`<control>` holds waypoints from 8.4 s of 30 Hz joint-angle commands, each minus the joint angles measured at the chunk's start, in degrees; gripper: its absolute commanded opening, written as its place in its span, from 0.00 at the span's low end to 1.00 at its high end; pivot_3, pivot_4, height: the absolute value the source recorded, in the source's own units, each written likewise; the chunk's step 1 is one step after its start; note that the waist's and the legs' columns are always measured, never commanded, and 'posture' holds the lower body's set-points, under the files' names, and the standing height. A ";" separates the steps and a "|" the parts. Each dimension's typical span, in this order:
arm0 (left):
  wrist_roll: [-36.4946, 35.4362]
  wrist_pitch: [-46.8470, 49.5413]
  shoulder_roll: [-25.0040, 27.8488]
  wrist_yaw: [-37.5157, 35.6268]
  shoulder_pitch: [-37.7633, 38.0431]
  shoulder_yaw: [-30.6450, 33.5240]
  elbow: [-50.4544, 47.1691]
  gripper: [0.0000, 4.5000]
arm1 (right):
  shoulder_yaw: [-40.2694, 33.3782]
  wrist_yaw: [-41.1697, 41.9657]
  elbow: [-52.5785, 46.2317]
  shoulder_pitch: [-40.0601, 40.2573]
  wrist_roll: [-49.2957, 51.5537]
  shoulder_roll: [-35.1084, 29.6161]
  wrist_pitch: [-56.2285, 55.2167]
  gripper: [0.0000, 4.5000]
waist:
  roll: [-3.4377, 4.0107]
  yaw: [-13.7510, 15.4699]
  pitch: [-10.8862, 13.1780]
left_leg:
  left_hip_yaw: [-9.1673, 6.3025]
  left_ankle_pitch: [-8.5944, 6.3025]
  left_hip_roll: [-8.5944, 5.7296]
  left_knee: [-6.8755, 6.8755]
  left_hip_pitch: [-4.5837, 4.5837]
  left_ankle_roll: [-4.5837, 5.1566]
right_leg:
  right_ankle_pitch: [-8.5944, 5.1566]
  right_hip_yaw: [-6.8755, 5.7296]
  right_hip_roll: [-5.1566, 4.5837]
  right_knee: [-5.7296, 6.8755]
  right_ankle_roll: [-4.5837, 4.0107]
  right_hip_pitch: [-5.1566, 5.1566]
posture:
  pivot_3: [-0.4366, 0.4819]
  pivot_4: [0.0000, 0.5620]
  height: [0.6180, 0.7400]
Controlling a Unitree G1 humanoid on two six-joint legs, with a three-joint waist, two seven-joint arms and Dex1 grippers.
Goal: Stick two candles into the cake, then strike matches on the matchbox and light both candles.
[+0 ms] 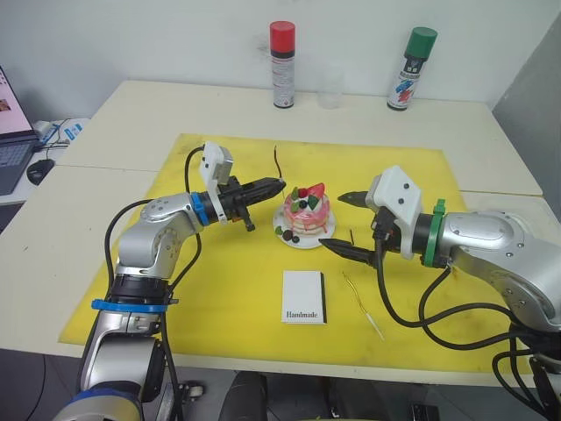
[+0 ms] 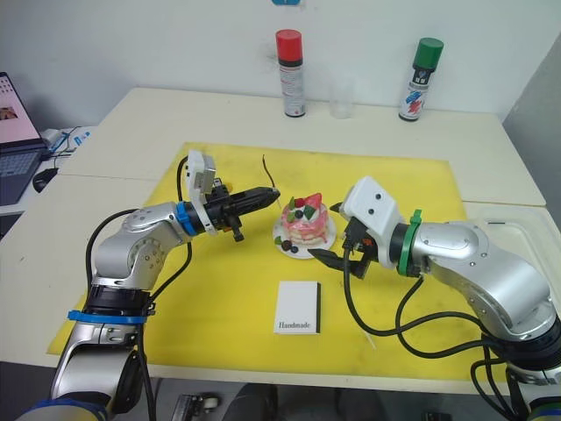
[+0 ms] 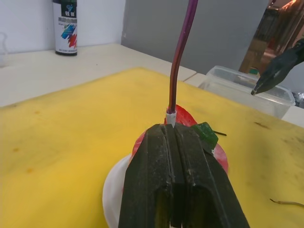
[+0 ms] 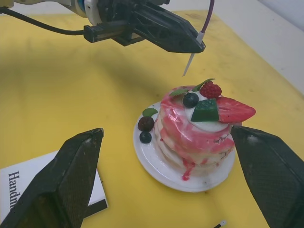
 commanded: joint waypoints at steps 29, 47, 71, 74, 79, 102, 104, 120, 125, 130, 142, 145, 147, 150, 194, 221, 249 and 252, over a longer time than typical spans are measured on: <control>4.30 -5.48 -3.39 -2.28 -2.26 0.10 6.54 0.00 | -1.82 0.39 -3.72 2.53 -1.51 0.79 0.59 0.99 | 0.00 -0.08 0.00 | -0.10 0.06 -0.04 0.55 0.00 0.12 | 0.00 -0.05 0.05 0.67 -0.01 0.00 | 0.48 0.27 0.87; 6.65 -8.34 -3.69 -3.55 -1.71 -0.83 7.48 0.00 | -2.12 0.31 -4.70 3.56 -1.58 1.26 1.23 0.99 | 0.00 -0.08 0.00 | -0.12 0.07 -0.05 0.55 0.00 0.12 | 0.00 -0.06 0.05 0.67 -0.01 0.00 | 0.48 0.27 0.87; 8.89 -13.66 -3.92 -3.24 -1.59 -1.27 8.63 0.00 | -2.21 0.05 -4.92 3.69 -1.57 1.46 1.54 0.99 | 0.00 -0.08 0.00 | -0.13 0.07 -0.05 0.56 0.00 0.13 | 0.00 -0.08 0.05 0.68 -0.01 0.01 | 0.48 0.27 0.87; 8.99 -13.57 -4.02 -3.23 -1.50 -1.21 8.60 0.00 | -2.24 0.00 -4.92 3.66 -1.46 1.51 1.72 0.99 | 0.00 -0.09 0.00 | -0.13 0.07 -0.05 0.56 0.00 0.13 | 0.00 -0.08 0.05 0.68 -0.01 0.01 | 0.48 0.27 0.87; 8.66 -13.21 -3.37 -3.48 -2.37 -0.58 8.45 0.00 | -2.29 0.06 -4.90 3.66 -1.51 1.49 1.82 0.99 | 0.00 -0.08 0.00 | -0.13 0.07 -0.05 0.56 0.00 0.13 | 0.00 -0.08 0.05 0.68 -0.01 0.01 | 0.48 0.27 0.87; 6.39 -8.92 -3.26 -3.08 -2.06 0.36 6.22 0.00 | -2.58 -0.38 -5.20 3.25 -1.35 2.14 2.34 0.99 | 0.00 -0.09 0.00 | -0.14 0.07 -0.05 0.56 0.00 0.13 | 0.00 -0.09 0.05 0.68 -0.01 0.01 | 0.48 0.27 0.87; 6.43 -8.61 -3.19 -3.49 -2.15 0.09 6.33 0.00 | -2.56 -0.35 -5.22 3.28 -1.39 2.08 2.32 0.99 | 0.00 -0.09 0.00 | -0.14 0.07 -0.05 0.56 0.00 0.13 | 0.00 -0.09 0.05 0.68 -0.01 0.01 | 0.48 0.27 0.87; 7.05 -8.61 -3.28 -4.37 -1.52 -0.49 6.75 0.00 | -2.43 -0.48 -5.52 3.71 -1.60 2.08 2.31 0.99 | 0.00 -0.09 0.00 | -0.14 0.07 -0.05 0.56 0.00 0.13 | 0.00 -0.09 0.05 0.68 -0.01 0.01 | 0.48 0.27 0.87; 8.20 -10.28 -3.60 -4.87 -0.84 -1.39 7.72 0.00 | -2.50 -0.51 -5.54 3.67 -1.57 2.09 2.35 0.99 | 0.00 -0.09 0.00 | -0.14 0.07 -0.05 0.56 0.00 0.13 | 0.00 -0.09 0.05 0.68 -0.01 0.01 | 0.48 0.27 0.87; 8.86 -11.16 -4.44 -4.83 -0.78 -1.64 8.87 0.00 | -2.50 -0.50 -5.67 3.69 -1.52 2.03 2.46 0.99 | 0.00 -0.09 0.00 | -0.14 0.07 -0.05 0.56 0.00 0.13 | 0.00 -0.09 0.05 0.68 -0.01 0.01 | 0.48 0.27 0.87; 11.46 -14.78 -5.12 -4.96 0.02 -2.57 11.11 0.00 | -2.78 -0.77 -6.30 3.73 -1.30 2.16 3.23 0.99 | 0.00 -0.08 0.00 | -0.14 0.07 -0.05 0.56 0.00 0.13 | 0.01 -0.09 0.05 0.68 -0.01 0.02 | 0.48 0.27 0.87; 11.82 -14.85 -5.30 -5.20 0.93 -3.12 11.24 0.00 | -2.81 -0.94 -6.42 4.06 -1.45 2.20 3.21 0.99 | 0.00 -0.08 0.00 | -0.15 0.07 -0.05 0.56 0.01 0.14 | 0.00 -0.09 0.05 0.69 -0.01 0.02 | 0.48 0.27 0.87; 11.44 -14.42 -5.45 -5.43 1.30 -3.15 11.13 0.00 | -2.90 -1.05 -6.52 4.15 -1.43 2.18 3.26 0.99 | 0.00 -0.07 0.00 | -0.15 0.07 -0.05 0.56 0.01 0.14 | 0.00 -0.10 0.05 0.68 -0.01 0.02 | 0.48 0.27 0.87; 10.98 -14.42 -5.56 -5.36 1.08 -2.72 11.21 0.00 | -2.97 -1.23 -6.47 4.21 -1.43 2.22 3.24 0.99 | 0.00 -0.07 -0.01 | -0.15 0.07 -0.05 0.57 0.01 0.14 | 0.00 -0.10 0.05 0.69 -0.01 0.03 | 0.48 0.27 0.87; -0.79 -5.58 13.96 -29.15 11.57 -7.83 -21.86 0.99 | -13.27 -4.25 -20.60 39.49 -5.36 -6.95 1.16 1.00 | 0.05 -0.66 0.02 | 0.02 0.15 0.05 0.55 0.21 0.27 | -0.03 0.01 0.13 0.69 0.03 0.09 | 0.48 0.27 0.87; -2.66 -4.03 13.13 -24.87 15.19 -7.90 -26.22 1.00 | -8.62 -10.46 -19.65 45.49 -11.62 4.16 2.90 0.01 | 0.06 -0.16 0.02 | 0.03 0.29 0.05 0.53 0.27 0.48 | 0.02 0.04 0.14 0.69 0.17 0.17 | 0.48 0.27 0.87; -6.79 -0.33 8.11 -25.64 8.82 -10.24 -26.66 1.00 | -44.44 25.92 5.09 65.23 -17.99 -5.80 -31.75 0.01 | 0.17 -0.35 0.10 | 0.13 0.29 0.02 0.51 1.03 0.50 | 0.02 0.13 0.13 0.43 0.26 1.10 | 0.48 0.27 0.87; -6.61 -0.28 7.88 -25.65 7.97 -10.36 -26.09 1.00 | -43.96 26.77 7.92 66.17 -19.70 -6.13 -33.40 0.01 | 0.19 -0.24 0.12 | 0.12 0.29 0.01 0.50 1.02 0.50 | 0.04 0.11 0.13 0.43 0.30 1.10 | 0.48 0.27 0.87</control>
